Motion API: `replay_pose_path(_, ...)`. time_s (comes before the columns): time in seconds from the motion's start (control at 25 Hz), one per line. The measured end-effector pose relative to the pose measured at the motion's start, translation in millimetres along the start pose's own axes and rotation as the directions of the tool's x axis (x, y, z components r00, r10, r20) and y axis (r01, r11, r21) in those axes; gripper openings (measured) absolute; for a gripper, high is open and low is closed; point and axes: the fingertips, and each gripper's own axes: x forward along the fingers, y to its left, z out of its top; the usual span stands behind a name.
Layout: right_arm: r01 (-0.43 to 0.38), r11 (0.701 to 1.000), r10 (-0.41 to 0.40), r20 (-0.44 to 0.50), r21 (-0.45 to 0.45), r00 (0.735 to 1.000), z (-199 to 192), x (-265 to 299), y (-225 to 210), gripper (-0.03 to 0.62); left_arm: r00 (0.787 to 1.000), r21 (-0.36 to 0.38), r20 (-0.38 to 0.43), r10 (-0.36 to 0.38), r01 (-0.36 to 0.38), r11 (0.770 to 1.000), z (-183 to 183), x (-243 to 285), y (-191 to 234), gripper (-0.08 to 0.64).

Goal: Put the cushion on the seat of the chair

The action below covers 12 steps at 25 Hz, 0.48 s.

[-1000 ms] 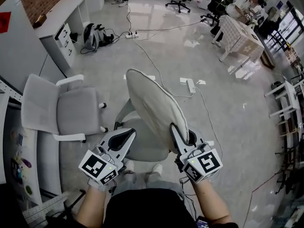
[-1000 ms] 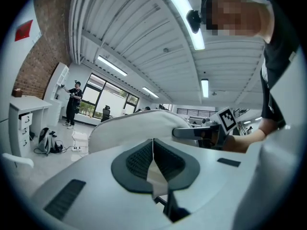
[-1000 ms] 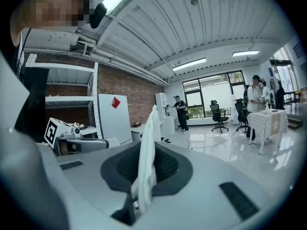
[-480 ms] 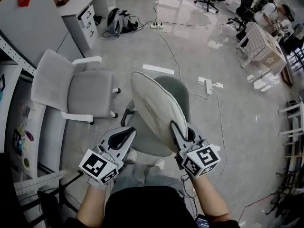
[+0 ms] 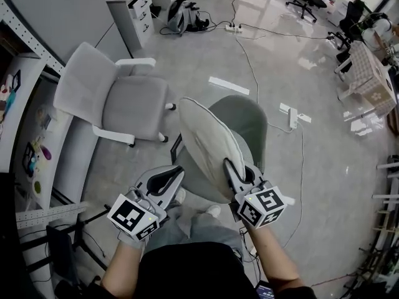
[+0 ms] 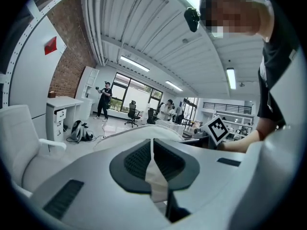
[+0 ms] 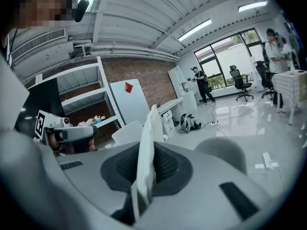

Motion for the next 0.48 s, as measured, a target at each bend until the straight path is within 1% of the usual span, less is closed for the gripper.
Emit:
replay_pose_path(0.36, -0.071, 0.995, 0.077, -0.096, 0.066, 0.992, -54.5, 29.9, -1.4, 0.037, 0.995, -0.026, -0.049, 0.083, -0.084, 0.996, -26.2, -12.4, 3.2, 0.015)
replay_pose_path(0.48, -0.090, 0.991, 0.100, -0.107, 0.098, 0.989, -69.1, 35.8, -1.6, 0.037, 0.992, -0.034, -0.061, 0.110, -0.112, 0.993, -34.4, -17.4, 5.7, 0.015)
